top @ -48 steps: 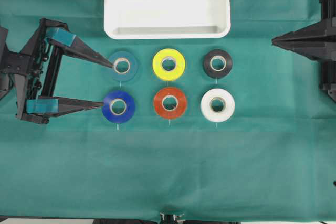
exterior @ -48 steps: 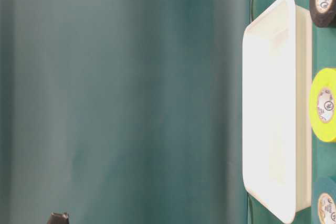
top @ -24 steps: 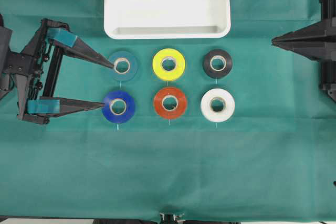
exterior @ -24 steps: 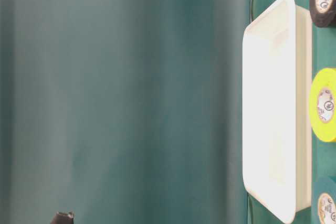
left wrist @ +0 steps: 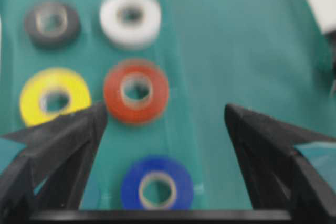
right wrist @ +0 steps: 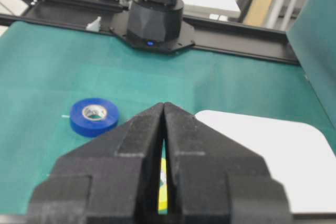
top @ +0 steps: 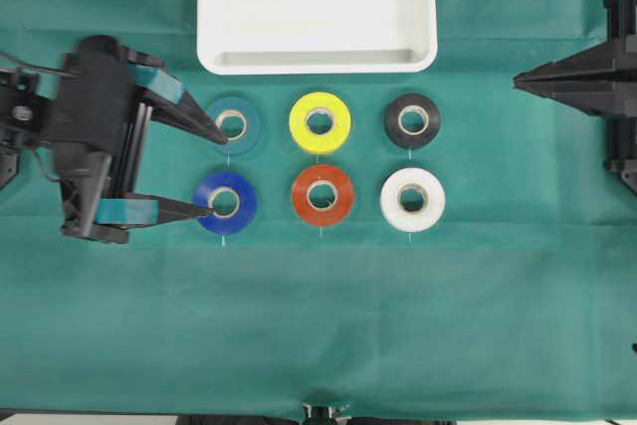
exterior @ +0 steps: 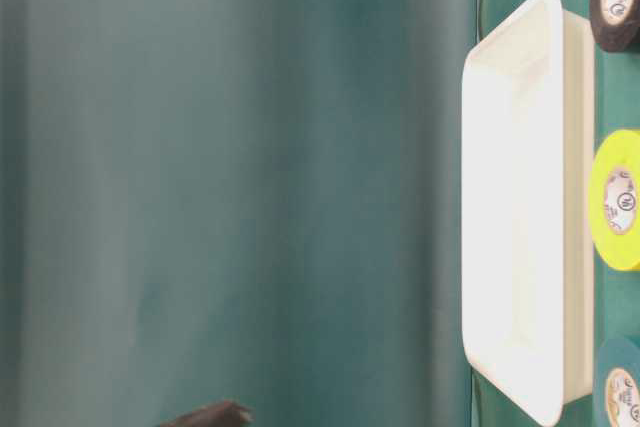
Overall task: Place the tape from the fixed location into the white case.
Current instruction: 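Move the open left gripper over the blue tape roll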
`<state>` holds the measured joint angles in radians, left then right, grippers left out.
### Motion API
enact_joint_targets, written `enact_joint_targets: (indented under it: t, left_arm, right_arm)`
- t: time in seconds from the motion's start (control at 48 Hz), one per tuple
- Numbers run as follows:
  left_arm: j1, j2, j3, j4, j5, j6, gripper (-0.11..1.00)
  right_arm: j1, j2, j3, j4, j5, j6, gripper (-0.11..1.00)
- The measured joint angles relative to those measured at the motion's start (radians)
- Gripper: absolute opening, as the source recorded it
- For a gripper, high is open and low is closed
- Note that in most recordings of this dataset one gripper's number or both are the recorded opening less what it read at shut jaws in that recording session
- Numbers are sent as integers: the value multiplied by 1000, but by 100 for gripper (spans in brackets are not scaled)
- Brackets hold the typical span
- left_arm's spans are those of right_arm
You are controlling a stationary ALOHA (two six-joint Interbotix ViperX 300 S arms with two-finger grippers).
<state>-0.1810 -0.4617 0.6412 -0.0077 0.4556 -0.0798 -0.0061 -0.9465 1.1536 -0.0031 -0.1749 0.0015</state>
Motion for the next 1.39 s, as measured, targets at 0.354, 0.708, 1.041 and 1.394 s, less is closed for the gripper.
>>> enact_joint_targets:
  t: [0.354,0.708,1.041,1.394]
  left_arm:
    - [-5,117,-176,0,376,-21,99]
    - [-21,181,-279,0,537,-20,99]
    - [-23,187,-287,0,534,-20,99]
    - [-26,187,-287,0,523,-20,99]
  right_arm:
    - [0,0,0,2,2,0,0]
    - [0,0,2,0,2,0,1]
    - [2,0,0,0,2,0,1]
    - [0,0,0,0,2,2,1]
